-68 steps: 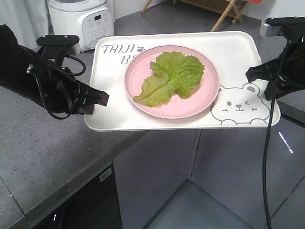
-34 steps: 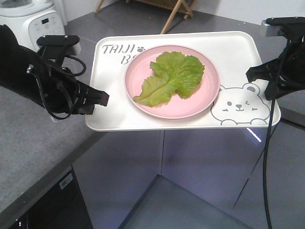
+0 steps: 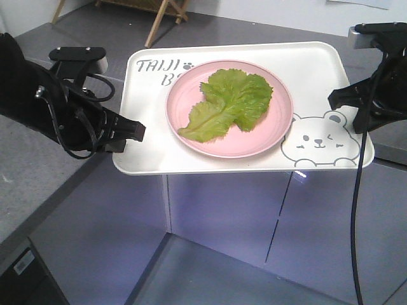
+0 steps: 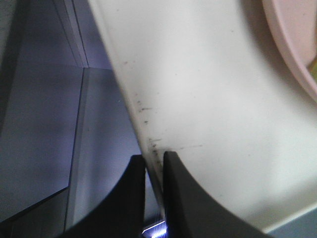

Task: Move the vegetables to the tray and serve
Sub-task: 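Turn the base away from the counter while holding the tray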

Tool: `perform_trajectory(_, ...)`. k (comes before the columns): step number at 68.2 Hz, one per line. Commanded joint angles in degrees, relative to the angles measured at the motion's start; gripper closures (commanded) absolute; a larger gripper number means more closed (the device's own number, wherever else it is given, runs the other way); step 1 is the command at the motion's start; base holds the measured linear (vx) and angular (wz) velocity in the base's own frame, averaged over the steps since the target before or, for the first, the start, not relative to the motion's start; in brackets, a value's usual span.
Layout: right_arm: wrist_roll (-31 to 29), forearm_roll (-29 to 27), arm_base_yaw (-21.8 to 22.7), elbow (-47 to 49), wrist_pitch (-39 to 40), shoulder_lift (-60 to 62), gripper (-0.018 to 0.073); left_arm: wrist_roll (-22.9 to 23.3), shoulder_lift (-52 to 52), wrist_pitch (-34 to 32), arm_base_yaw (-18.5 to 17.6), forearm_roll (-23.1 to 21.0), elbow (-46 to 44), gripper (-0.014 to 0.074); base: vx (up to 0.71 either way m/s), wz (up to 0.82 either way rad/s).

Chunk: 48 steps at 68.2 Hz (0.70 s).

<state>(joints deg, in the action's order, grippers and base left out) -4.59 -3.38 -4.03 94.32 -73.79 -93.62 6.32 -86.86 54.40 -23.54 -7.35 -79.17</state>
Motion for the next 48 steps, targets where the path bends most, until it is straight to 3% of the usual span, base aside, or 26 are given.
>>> perform_trajectory(1, -1.7, -1.7, -0.4, 1.7, 0.4, 2.9, 0.0565, -2.5, 2.7, -3.3, -0.8, -2.6, -1.7, 0.0602, -0.01, -0.37)
perform_trajectory(48, -1.7, -1.7, -0.4, 1.7, 0.3, 2.9, 0.0565, -2.5, 2.7, -3.3, -0.8, -2.6, -1.7, 0.0602, -0.02, -0.31)
